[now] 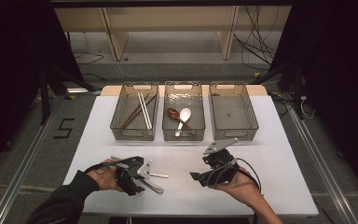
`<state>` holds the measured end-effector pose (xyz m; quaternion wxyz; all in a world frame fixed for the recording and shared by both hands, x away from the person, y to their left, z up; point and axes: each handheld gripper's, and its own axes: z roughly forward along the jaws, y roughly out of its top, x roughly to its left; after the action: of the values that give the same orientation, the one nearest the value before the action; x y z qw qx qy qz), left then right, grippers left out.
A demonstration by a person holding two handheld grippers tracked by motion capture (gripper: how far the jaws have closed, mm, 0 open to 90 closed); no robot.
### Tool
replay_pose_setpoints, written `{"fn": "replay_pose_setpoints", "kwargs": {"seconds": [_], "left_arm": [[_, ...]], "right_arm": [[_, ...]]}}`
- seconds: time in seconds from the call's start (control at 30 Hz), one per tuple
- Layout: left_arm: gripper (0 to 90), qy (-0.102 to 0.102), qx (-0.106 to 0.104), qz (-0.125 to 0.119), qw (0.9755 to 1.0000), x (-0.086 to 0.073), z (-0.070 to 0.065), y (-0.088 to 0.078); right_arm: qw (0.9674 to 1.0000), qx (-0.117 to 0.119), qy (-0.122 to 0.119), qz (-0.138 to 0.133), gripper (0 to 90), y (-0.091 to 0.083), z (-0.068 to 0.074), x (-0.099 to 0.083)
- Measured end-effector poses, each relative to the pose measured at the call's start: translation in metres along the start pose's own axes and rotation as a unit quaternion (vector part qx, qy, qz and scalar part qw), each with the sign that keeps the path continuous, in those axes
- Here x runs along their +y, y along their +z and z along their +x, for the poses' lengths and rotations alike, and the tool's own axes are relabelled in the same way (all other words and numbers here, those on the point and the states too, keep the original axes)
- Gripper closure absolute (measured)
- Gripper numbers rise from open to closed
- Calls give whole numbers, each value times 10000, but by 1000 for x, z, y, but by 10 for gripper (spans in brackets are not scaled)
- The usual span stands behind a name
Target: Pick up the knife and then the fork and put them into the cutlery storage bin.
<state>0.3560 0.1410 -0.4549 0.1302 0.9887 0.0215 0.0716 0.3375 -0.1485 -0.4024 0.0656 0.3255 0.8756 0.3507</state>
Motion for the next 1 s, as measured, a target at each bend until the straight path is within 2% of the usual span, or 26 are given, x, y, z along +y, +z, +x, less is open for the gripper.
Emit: {"fn": "replay_pose_setpoints", "kwargs": {"seconds": [0.13, 0.33, 0.43, 0.73, 0.87, 0.97, 1.0], "left_arm": [[483, 129, 46, 66, 9999, 2, 2, 4], [531, 195, -57, 202, 9996, 6, 7, 9], [539, 225, -172, 274, 9992, 8, 11, 10], [574, 123, -335, 515, 9980, 15, 14, 12], [596, 169, -384, 621, 9972, 18, 14, 13], [602, 128, -413, 663, 9969, 19, 15, 13], [607, 58, -427, 644, 9970, 20, 15, 14]], "right_arm": [[10000, 13, -23, 17, 293, 1, 0, 1], [10000, 19, -22, 26, 294, 2, 0, 1], [10000, 25, -21, 27, 295, 2, 0, 1], [10000, 29, -44, 56, 298, 2, -1, 0], [10000, 19, -44, 61, 298, 2, 0, 0], [10000, 19, -62, 59, 298, 2, -1, 0], [10000, 17, -51, 55, 298, 2, -1, 0]]}}
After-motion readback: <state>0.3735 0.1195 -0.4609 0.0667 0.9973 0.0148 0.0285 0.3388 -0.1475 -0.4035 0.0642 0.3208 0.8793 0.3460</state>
